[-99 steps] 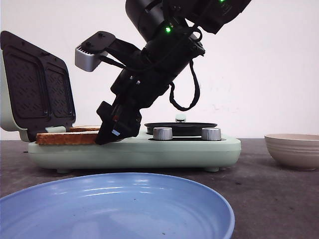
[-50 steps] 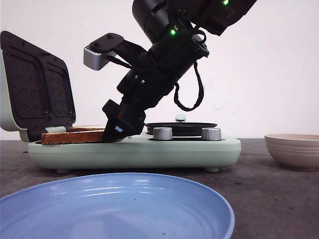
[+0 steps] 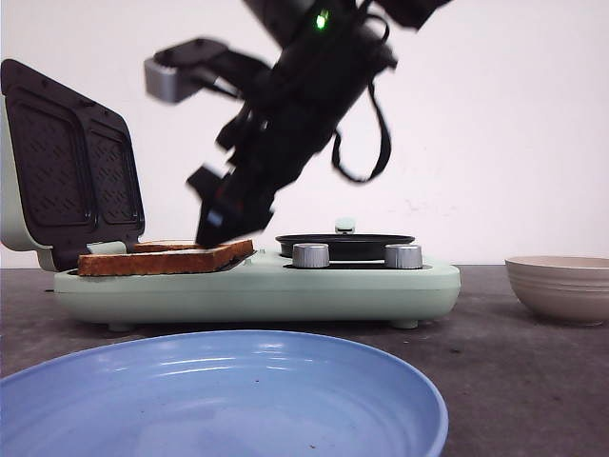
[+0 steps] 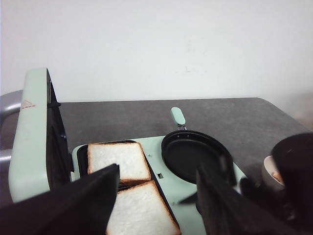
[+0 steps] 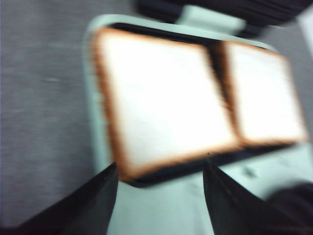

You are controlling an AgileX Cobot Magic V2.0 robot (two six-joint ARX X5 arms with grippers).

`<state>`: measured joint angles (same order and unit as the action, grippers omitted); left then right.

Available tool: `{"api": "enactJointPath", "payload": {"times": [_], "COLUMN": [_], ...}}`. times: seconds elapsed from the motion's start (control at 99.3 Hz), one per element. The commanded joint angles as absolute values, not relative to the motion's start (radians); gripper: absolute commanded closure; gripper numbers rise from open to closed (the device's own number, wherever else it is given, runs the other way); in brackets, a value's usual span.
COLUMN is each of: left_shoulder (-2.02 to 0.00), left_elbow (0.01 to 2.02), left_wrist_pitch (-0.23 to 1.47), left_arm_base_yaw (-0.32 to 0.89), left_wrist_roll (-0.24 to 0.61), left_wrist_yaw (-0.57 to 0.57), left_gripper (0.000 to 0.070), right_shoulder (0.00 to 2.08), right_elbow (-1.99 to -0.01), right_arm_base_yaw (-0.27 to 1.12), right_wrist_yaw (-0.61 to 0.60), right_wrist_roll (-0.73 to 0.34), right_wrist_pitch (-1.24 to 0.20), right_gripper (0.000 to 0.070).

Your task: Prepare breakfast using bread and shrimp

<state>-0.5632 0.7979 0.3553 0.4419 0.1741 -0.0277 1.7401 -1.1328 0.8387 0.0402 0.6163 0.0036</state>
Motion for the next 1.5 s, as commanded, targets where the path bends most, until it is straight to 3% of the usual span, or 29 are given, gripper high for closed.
{"api": "enactJointPath", "payload": {"times": [0.0, 0.292, 0.423, 0.503, 0.644, 0.856, 1.108, 1.369, 1.49], "left_shoulder": [-0.567, -0.568, -0.568, -0.568, -0.568, -0.574, -0.627, -0.701, -0.708], "left_elbow": [0.804, 0.804, 0.804, 0.804, 0.804, 0.804, 0.804, 0.804, 0.804], "left_wrist_pitch": [0.344, 0.344, 0.345, 0.348, 0.335, 0.287, 0.209, 0.165, 0.146], "left_arm_base_yaw": [0.447, 0.446, 0.446, 0.446, 0.446, 0.445, 0.442, 0.376, 0.303], "left_wrist_roll": [0.167, 0.12, 0.121, 0.123, 0.125, 0.14, 0.261, 0.508, 0.645], "left_wrist_yaw": [-0.03, -0.03, -0.03, -0.03, -0.031, -0.06, -0.11, -0.167, -0.145], "left_gripper": [0.0427, 0.0427, 0.0427, 0.0427, 0.0427, 0.0427, 0.0426, 0.0423, 0.0358], "right_shoulder": [1.683, 1.364, 1.22, 1.132, 0.996, 0.785, 0.434, 0.221, 0.22], "right_elbow": [-1.163, -1.163, -1.163, -1.163, -1.162, -1.04, -0.672, -0.45, -0.445], "right_arm_base_yaw": [0.848, 0.839, 0.813, 0.783, 0.715, 0.627, 0.588, 0.588, 0.588], "right_wrist_yaw": [0.091, 0.413, 0.484, 0.496, 0.494, 0.408, 0.366, 0.26, 0.248], "right_wrist_roll": [0.542, 0.342, 0.236, 0.152, 0.068, 0.037, -0.13, -0.336, -0.348], "right_wrist_pitch": [0.019, -0.002, -0.087, -0.182, -0.398, -0.525, -0.512, -0.519, -0.518], "right_gripper": [0.0364, 0.0365, 0.0376, 0.0458, 0.07, 0.07, 0.07, 0.07, 0.07]}}
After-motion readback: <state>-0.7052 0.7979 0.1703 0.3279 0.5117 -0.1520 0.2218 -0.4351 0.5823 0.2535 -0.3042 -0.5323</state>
